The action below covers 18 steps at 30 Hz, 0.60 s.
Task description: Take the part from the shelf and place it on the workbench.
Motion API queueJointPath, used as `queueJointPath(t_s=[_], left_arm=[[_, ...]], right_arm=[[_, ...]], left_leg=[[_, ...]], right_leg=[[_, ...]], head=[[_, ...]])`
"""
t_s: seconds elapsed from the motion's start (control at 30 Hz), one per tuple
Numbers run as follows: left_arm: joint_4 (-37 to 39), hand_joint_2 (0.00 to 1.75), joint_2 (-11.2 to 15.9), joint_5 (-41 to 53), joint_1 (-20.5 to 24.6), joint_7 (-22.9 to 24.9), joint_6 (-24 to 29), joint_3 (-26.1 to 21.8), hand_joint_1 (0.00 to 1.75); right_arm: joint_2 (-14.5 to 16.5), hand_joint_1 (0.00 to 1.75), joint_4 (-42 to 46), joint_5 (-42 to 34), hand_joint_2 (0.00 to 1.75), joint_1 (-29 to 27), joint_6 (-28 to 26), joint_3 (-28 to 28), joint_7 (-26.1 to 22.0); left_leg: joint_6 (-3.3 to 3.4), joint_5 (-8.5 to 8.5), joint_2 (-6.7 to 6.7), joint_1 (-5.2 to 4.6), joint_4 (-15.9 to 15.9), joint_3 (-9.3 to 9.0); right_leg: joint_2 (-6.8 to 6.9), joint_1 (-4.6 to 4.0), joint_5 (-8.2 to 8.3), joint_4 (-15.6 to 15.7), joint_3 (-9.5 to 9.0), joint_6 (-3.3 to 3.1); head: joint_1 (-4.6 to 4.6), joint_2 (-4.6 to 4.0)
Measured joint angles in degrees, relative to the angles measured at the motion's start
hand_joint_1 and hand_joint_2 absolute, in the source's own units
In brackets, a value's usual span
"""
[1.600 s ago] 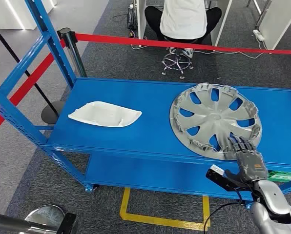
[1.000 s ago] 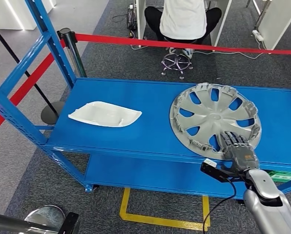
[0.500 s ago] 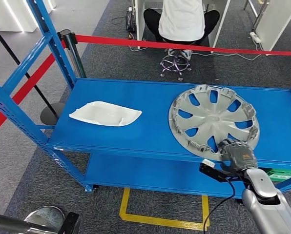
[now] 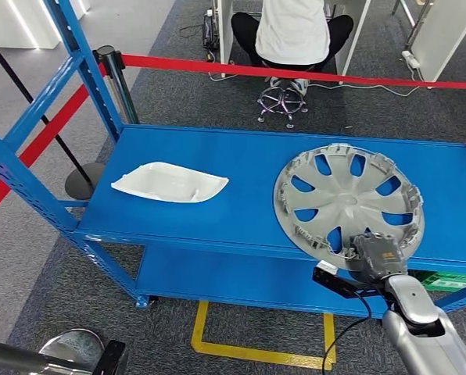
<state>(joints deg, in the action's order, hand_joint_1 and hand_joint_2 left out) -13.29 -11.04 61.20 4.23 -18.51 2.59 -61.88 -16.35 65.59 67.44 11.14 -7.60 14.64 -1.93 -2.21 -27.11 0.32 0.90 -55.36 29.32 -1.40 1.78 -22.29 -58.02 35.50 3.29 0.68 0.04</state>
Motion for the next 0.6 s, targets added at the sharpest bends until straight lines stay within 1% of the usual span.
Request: queueJointPath(t_s=[0.13, 0.23, 0.37, 0.6], left_arm=[[0.00, 0.00, 0.00, -0.15, 0.01, 0.00, 0.13, -0.02, 0.00], [0.00, 0.00, -0.01, -0.46, 0.00, -0.03, 0.33, -0.15, 0.00], [0.00, 0.00, -0.06, -1.20, -0.02, -0.25, 0.72, -0.60, 0.00], [0.00, 0.00, -0.22, -2.13, -0.14, -0.71, 1.37, -1.83, 0.00]], right_arm=[[-0.04, 1.75, 0.91, 0.14, 1.75, -0.56, -0.07, 0.15, 0.03], [-0.15, 1.75, 3.58, 0.57, 1.75, -2.00, -0.33, 0.44, 0.01], [-1.00, 1.75, 10.99, 1.22, 1.75, -5.92, -1.29, 1.27, 0.05], [-3.24, 1.75, 26.85, 2.71, 1.75, -13.87, -7.30, 2.09, 0.16]], left_leg=[[0.02, -0.02, 0.00, 0.00, 0.00, 0.02], [0.03, -0.04, 0.00, 0.00, 0.00, 0.09], [0.03, -0.04, -0.02, 0.00, 0.00, 0.29], [0.06, -0.07, -0.07, 0.00, 0.00, 0.43]], right_leg=[[0.00, 0.00, -0.04, 0.01, 0.03, 0.06], [0.02, 0.00, -0.07, 0.02, 0.08, 0.09], [0.06, 0.01, -0.08, 0.02, 0.25, 0.10], [0.14, 0.01, -0.14, 0.03, 0.35, 0.09]], head=[[0.00, 0.00], [0.00, 0.00], [0.01, 0.00], [0.01, 0.00]])
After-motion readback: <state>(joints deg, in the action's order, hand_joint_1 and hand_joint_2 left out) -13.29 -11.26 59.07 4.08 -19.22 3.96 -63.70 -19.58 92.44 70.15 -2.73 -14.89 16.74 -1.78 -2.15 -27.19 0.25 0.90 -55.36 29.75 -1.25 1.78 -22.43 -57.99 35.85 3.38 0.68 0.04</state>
